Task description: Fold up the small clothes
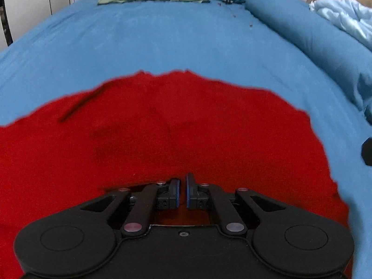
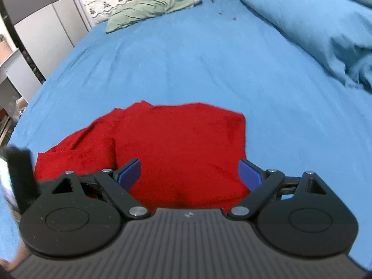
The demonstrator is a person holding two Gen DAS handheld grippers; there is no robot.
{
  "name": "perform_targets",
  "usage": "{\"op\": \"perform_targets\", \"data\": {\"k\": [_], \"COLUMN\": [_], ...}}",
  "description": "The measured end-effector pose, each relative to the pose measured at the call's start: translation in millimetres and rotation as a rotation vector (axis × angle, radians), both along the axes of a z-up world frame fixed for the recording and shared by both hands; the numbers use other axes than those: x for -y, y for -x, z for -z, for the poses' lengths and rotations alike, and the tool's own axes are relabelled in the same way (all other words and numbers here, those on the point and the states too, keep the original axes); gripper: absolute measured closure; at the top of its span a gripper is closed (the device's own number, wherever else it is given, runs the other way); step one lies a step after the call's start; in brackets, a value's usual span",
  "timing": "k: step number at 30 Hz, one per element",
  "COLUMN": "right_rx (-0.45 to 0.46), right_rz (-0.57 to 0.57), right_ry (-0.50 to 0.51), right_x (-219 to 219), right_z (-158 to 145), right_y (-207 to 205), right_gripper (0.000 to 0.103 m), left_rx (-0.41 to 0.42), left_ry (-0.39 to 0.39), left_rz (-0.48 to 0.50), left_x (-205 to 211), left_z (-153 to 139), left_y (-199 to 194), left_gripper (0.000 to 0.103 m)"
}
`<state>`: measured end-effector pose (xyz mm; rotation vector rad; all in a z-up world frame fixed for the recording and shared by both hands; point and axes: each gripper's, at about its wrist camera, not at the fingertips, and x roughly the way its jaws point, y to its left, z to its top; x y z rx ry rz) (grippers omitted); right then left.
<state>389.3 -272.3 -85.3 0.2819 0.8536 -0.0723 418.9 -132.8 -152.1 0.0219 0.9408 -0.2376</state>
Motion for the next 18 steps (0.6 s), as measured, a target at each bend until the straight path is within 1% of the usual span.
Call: {"op": "perform_targets", "data": {"k": [1,2,3,4,5,6,8,9,12,15,17,18], "right_rx": [-0.006,-0.011,-0.013,-0.013,-0.010,-0.005,0.008,0.009,-0.034,-0.066,-0.073,-0.078], "right_rz": [0.002,0.001,-0.003,-0.011,-0.022,-0.035,-0.081,-0.114,-0.265,-0.445,-0.554,-0.598], "right_ry": [-0.010,-0.015,-0.017,-0.020,-0.021,-0.019,-0.004,0.012,0.062,0.173,0.281,0.327], "right_x": [1.8,2.6,1.8,1.2,0.8,-1.9,-6.4,-15.4,-49.4,-94.6,-125.2,-138.4], "right_z": [3.2,5.6,7.0,7.8,7.7,6.6,3.3,1.9,5.4,20.0,33.7,40.9], "right_y": [2.2,2.9,3.6,2.2,0.6,-2.0,-8.7,-13.1,-35.0,-52.4,-60.0,-63.4], "right_gripper": [0.000,0.000,0.000,0.000,0.000,0.000,0.000,0.000,0.000,0.000,0.001,0.006], "left_rx": [0.009,0.012,0.007,0.005,0.011,0.025,0.045,0.049,0.061,0.054,0.027,0.012], "left_ry": [0.001,0.007,0.017,0.027,0.031,0.023,-0.010,-0.034,-0.098,-0.147,-0.177,-0.182], "left_rz": [0.005,0.013,0.023,0.036,0.045,0.041,0.031,0.014,-0.084,-0.149,-0.175,-0.185], "left_x": [0.1,-1.8,-5.0,-11.1,-16.6,-24.6,-46.5,-55.4,-108.7,-154.0,-177.5,-189.0], "left_z": [-0.3,-2.9,-5.4,-8.6,-14.2,-21.1,-33.2,-37.4,-47.4,-45.3,-38.7,-34.7], "left_y": [2.4,4.1,6.2,9.2,11.8,15.5,20.9,24.0,28.3,33.7,36.2,38.5], "left_gripper": [0.097,0.092,0.072,0.059,0.039,0.030,0.029,0.029,0.028,0.028,0.028,0.028]}}
